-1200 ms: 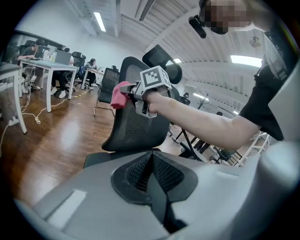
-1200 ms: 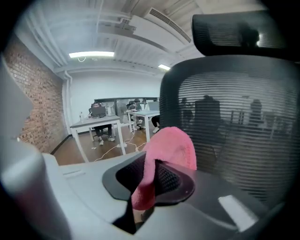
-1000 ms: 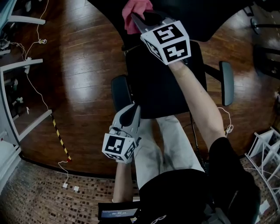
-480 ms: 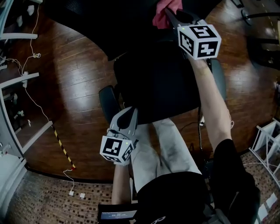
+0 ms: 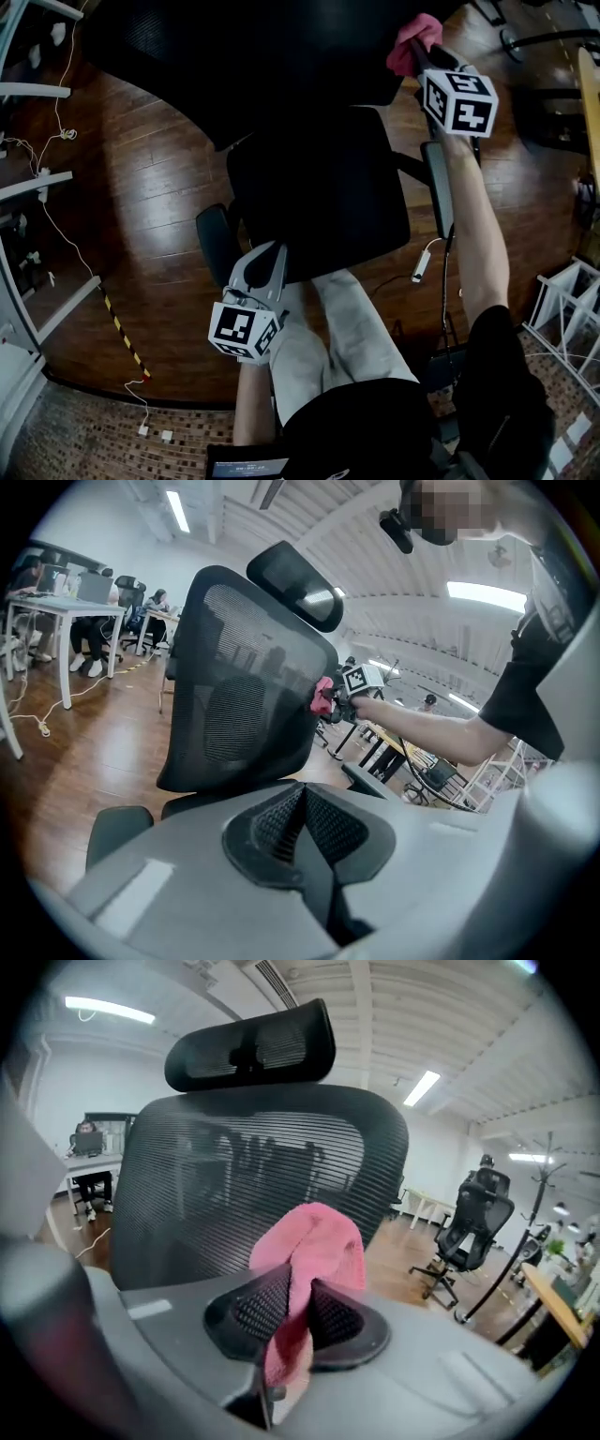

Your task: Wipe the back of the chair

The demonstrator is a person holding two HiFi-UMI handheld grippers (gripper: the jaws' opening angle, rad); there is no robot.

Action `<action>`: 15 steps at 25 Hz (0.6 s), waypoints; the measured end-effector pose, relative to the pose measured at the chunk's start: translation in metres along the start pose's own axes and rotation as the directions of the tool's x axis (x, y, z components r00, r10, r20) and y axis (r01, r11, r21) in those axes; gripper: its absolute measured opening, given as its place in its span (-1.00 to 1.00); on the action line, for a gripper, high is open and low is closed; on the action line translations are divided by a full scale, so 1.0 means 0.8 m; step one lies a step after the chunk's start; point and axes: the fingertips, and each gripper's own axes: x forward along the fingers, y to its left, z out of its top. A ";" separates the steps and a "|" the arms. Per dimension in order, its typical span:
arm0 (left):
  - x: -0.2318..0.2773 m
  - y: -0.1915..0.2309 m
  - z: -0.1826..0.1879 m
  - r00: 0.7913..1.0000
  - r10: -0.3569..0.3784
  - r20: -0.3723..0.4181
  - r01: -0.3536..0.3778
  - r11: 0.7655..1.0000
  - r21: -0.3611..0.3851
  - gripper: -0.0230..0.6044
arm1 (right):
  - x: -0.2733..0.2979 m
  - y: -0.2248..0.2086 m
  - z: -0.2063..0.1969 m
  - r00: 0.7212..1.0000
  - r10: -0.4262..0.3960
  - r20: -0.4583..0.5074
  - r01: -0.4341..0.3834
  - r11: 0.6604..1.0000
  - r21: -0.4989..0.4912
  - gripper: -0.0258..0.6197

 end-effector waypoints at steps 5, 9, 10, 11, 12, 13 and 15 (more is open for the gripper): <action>-0.007 0.005 0.001 1.000 0.011 0.010 -0.011 1.000 -0.008 -0.95 | -0.021 -0.082 -0.019 0.968 -0.237 -0.085 0.241 0.970 0.042 -0.76; -0.013 0.009 0.001 0.999 0.014 0.029 -0.014 1.000 -0.024 -0.95 | -0.023 -0.070 0.006 0.970 -0.235 -0.059 0.235 0.972 -0.004 -0.76; -0.014 0.010 0.001 0.999 0.013 0.033 -0.012 1.000 -0.027 -0.95 | -0.020 -0.057 0.015 0.973 -0.224 -0.049 0.223 0.974 -0.035 -0.76; -0.015 0.012 0.001 0.999 0.013 0.036 -0.012 1.000 -0.028 -0.95 | -0.017 -0.044 0.023 0.975 -0.216 -0.040 0.214 0.975 -0.063 -0.76; -0.018 0.014 0.002 0.999 0.014 0.038 -0.013 0.999 -0.029 -0.95 | -0.013 -0.029 0.029 0.978 -0.208 -0.031 0.205 0.975 -0.084 -0.76; -0.021 0.016 0.002 0.999 0.017 0.041 -0.016 0.999 -0.031 -0.95 | -0.010 -0.013 0.036 0.981 -0.193 -0.020 0.191 0.977 -0.097 -0.76; -0.025 0.018 0.003 0.998 0.022 0.052 -0.020 0.999 -0.038 -0.95 | -0.004 0.021 0.047 0.989 -0.148 0.001 0.147 0.982 -0.115 -0.76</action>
